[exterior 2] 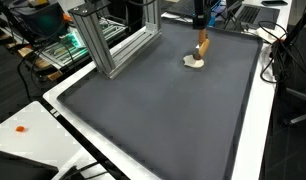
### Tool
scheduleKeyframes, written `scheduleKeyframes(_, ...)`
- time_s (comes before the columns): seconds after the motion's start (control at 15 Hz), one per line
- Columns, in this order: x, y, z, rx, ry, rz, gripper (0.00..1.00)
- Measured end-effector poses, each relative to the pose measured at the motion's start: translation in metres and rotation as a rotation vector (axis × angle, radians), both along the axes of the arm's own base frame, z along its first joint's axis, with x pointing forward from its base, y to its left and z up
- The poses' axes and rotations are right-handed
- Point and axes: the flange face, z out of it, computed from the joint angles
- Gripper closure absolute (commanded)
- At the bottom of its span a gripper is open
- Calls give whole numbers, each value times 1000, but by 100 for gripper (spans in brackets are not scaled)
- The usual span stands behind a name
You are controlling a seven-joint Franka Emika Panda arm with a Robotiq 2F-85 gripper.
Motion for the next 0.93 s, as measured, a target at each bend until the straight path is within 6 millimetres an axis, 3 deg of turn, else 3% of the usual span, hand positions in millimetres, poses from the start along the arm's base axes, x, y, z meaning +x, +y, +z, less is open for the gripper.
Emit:
scheduleKeyframes(0.33, -3, -3, 5, 28, 79, -265, 66)
scheduleKeyframes(0.93, 0, -12, -23, 77, 140, -755, 66)
